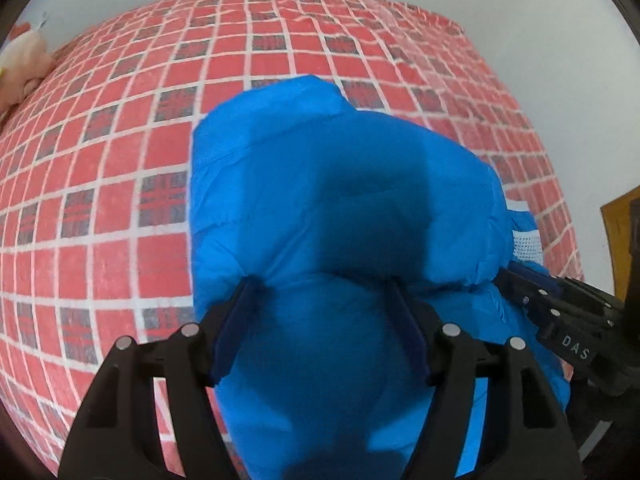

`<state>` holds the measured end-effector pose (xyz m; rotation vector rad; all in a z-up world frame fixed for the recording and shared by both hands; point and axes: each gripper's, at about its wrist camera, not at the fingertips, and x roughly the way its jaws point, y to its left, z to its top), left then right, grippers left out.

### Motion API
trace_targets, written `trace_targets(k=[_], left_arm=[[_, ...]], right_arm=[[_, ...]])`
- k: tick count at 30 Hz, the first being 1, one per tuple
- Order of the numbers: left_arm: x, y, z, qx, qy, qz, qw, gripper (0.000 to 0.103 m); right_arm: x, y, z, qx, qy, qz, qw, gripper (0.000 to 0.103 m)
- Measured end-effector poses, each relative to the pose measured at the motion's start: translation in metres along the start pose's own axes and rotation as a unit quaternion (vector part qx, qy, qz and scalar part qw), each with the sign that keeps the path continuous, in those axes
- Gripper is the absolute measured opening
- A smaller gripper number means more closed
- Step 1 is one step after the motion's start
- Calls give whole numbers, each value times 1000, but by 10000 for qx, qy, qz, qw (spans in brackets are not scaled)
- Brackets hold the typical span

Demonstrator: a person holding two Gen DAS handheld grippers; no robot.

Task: Fold large clothes

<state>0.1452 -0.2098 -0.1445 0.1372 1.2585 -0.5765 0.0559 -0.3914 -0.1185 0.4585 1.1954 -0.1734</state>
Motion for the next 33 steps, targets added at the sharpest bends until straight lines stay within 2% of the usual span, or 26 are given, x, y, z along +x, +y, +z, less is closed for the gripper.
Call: trace_targets(k=[2, 5, 10, 14, 17, 20, 23, 33], left_arm=[[1, 1, 1, -13, 11, 22, 10000, 67], [-17, 5, -3, -169, -95, -29, 9998, 64], [-73, 5, -47, 73, -648, -37, 9979, 64], [-91, 2, -87, 162, -696, -93, 9974, 64], [-89, 0, -106, 239, -705, -73, 9972, 64], [-76, 2, -118, 194, -545, -139, 9982, 65], [-65, 6, -121, 122, -462, -189, 9987, 70], [-44, 9, -126, 8, -421, -64, 9991, 71]], right_arm=[[-1, -1, 1, 22, 31, 38, 10000, 23], [-22, 4, -2, -64, -168, 73, 9998, 22], [-76, 24, -32, -559, -477, 194, 9971, 24], [-95, 39, -64, -824, -407, 284, 9954, 25], [-93, 48, -86, -1072, -337, 45, 9937, 24], [-78, 43, -99, -1066, -189, -177, 9940, 22], [-61, 38, -105, -1000, -101, -222, 9947, 22], [-36, 31, -110, -936, -248, -251, 9950, 21]])
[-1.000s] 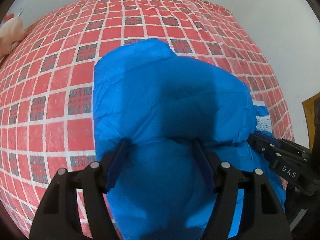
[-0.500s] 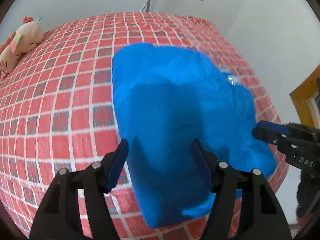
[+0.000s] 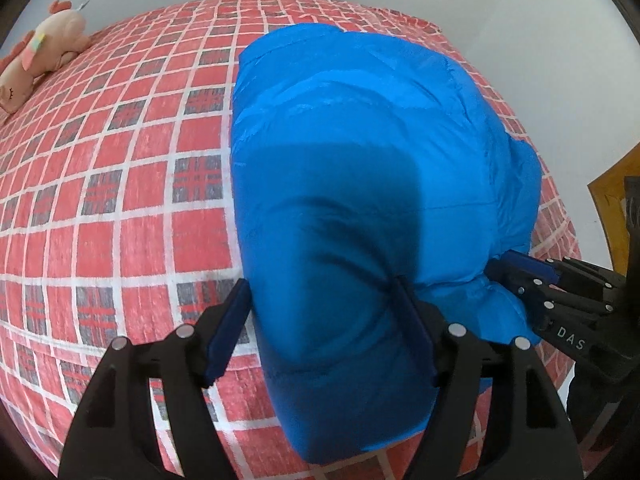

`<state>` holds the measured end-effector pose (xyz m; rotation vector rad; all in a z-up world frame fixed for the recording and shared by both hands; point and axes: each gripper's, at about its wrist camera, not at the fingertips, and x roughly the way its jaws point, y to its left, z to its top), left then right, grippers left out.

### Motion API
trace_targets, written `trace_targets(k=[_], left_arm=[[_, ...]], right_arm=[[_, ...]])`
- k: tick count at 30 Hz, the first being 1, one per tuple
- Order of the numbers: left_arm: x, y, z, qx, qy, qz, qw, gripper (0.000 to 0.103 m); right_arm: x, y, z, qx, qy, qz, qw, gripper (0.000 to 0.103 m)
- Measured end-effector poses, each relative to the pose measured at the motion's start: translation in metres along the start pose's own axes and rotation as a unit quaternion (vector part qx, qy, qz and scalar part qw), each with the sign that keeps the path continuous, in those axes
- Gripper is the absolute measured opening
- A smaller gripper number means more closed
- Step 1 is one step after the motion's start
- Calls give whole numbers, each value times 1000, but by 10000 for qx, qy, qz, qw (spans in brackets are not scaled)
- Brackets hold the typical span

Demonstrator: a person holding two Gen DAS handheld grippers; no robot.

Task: Fold large clothes

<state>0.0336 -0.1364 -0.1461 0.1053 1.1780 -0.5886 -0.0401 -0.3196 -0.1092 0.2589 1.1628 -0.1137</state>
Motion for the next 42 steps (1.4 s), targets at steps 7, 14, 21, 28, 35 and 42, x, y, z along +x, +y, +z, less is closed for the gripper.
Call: trace_targets(k=[7, 14, 21, 28, 35, 42], left_arm=[[2, 2, 2, -57, 20, -14, 10000, 71], [1, 2, 2, -89, 74, -37, 9999, 71], [-6, -1, 8, 29, 124, 17, 9999, 71], [-18, 4, 18, 160, 150, -55, 9997, 73], [-16, 40, 34, -291, 431, -620, 9967, 80], [9, 54, 39, -489, 837, -1408, 9853, 83]], right_arm=[[-3, 1, -1, 42, -65, 20, 10000, 21], [-5, -1, -2, 116, -79, 121, 9998, 22], [-21, -10, 8, 391, 22, 596, 9975, 33], [-47, -18, 23, 315, -181, 218, 9991, 62], [-42, -50, 26, 523, 86, 259, 9983, 88], [0, -65, 25, 815, 752, 1128, 9874, 93]])
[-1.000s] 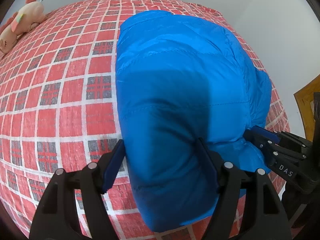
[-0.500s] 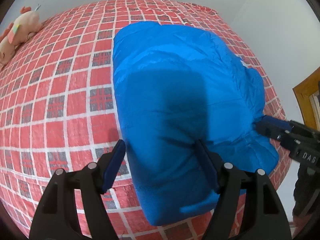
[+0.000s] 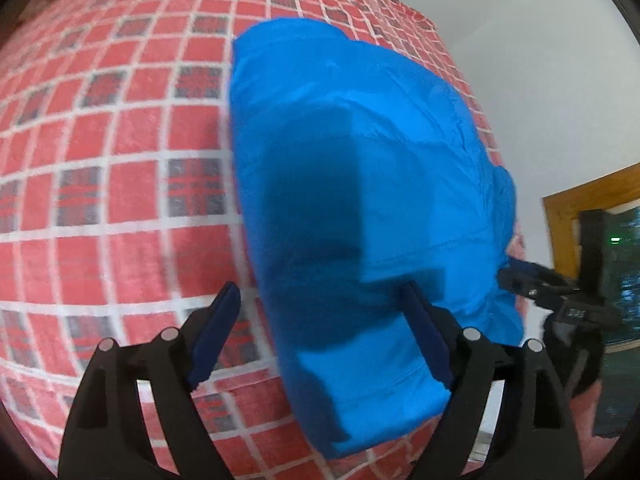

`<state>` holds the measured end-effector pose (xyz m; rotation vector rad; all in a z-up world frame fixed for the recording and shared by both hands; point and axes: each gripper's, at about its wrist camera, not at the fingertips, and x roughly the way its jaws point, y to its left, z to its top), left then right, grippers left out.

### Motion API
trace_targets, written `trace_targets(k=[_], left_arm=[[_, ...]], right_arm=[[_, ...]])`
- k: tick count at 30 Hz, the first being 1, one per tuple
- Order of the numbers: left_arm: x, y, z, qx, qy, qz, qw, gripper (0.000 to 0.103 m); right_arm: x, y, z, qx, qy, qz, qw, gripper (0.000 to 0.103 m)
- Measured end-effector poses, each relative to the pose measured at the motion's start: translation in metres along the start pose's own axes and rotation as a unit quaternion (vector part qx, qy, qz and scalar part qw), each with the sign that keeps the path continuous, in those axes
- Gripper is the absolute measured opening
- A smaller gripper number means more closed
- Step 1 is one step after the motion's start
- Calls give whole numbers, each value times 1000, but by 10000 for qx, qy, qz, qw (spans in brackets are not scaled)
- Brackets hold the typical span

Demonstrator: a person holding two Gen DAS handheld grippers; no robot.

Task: Fold large clothes

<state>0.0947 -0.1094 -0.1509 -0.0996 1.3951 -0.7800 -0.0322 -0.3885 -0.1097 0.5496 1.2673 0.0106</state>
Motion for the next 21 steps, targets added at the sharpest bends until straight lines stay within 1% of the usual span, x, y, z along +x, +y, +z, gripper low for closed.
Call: trace_targets(k=[1, 3, 6, 9, 11, 12, 13, 15, 16, 17, 18, 19, 20, 21], left_arm=[[5, -1, 1, 29, 49, -50, 10000, 84], [14, -4, 2, 178, 114, -62, 9998, 90], [23, -10, 4, 352, 143, 45, 9993, 92], [30, -23, -2, 624, 10, 509, 9968, 92], [32, -29, -6, 672, -56, 686, 9954, 90], [33, -31, -7, 687, -83, 729, 9949, 86], [34, -35, -9, 709, -129, 777, 9944, 83], [35, -40, -10, 729, -197, 794, 9940, 73], [33, -42, -12, 725, -279, 768, 9940, 70], [35, -49, -12, 704, -350, 749, 9941, 63], [31, -50, -13, 680, -436, 712, 9942, 57], [26, -50, -14, 651, -498, 669, 9944, 55], [22, -50, -15, 616, -538, 627, 9947, 51], [18, -51, -17, 591, -594, 588, 9947, 47]], right_arm=[[6, -1, 1, 2, 121, 118, 9999, 94], [20, 0, 2, -21, 306, 257, 9992, 96], [35, 2, 3, -49, 437, 179, 9989, 98], [44, 5, 5, -17, 526, 58, 9986, 98], [49, 11, 7, -57, 521, -51, 9986, 97], [50, 14, 8, -71, 506, -19, 9987, 94], [51, 17, 9, -66, 504, 23, 9987, 86], [50, 22, 10, -110, 444, 12, 9990, 79], [47, 23, 10, -98, 398, 52, 9991, 73], [42, 24, 9, -95, 293, 104, 9995, 65], [37, 26, 9, -131, 205, 133, 9996, 61], [33, 28, 8, -186, 141, 148, 9996, 53], [30, 29, 8, -208, 115, 150, 9996, 49], [26, 32, 7, -234, 63, 141, 9996, 48]])
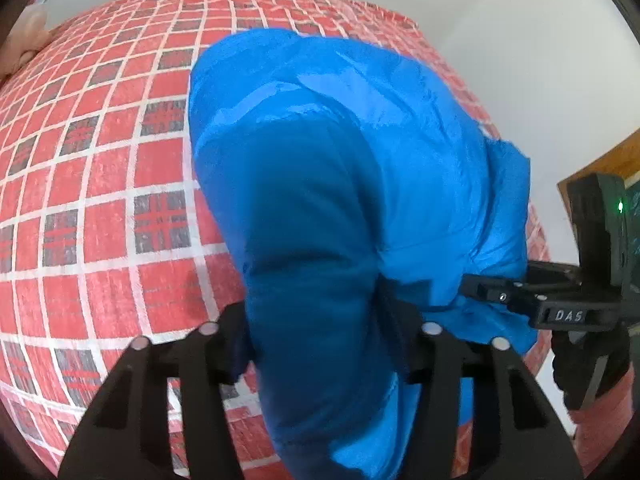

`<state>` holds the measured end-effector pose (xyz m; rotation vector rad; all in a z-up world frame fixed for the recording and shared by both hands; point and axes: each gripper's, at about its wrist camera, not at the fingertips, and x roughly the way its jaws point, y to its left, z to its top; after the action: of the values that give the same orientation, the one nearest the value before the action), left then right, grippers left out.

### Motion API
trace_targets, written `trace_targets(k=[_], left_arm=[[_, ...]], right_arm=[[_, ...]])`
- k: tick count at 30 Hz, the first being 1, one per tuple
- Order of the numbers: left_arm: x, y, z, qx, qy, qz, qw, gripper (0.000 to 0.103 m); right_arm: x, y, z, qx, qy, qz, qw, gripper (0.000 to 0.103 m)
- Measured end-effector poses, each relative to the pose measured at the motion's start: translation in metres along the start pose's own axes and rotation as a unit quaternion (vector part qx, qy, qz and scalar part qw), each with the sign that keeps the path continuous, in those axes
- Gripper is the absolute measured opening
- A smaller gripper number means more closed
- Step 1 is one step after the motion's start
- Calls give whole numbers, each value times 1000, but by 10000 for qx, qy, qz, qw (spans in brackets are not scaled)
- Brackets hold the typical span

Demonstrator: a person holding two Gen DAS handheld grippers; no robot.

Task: Fold large clothes

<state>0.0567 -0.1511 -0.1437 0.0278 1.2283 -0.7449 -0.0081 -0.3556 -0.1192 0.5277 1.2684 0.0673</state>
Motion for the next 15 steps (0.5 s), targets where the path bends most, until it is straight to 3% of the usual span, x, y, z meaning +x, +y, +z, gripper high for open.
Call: trace_targets(k=[5, 8, 15], left_arm=[[-25, -6, -4, 104, -370, 8, 9993, 38], [-40, -5, 1, 162, -647, 60, 9978, 36], [-75, 25, 19, -31, -1302, 407, 9907, 35]], right_arm=[[-14, 28, -2, -546, -342, -315, 9974, 41], [-21, 41, 5, -692, -498, -294, 9959, 40], [-14, 91, 48, -1441, -879, -213, 9854, 40]])
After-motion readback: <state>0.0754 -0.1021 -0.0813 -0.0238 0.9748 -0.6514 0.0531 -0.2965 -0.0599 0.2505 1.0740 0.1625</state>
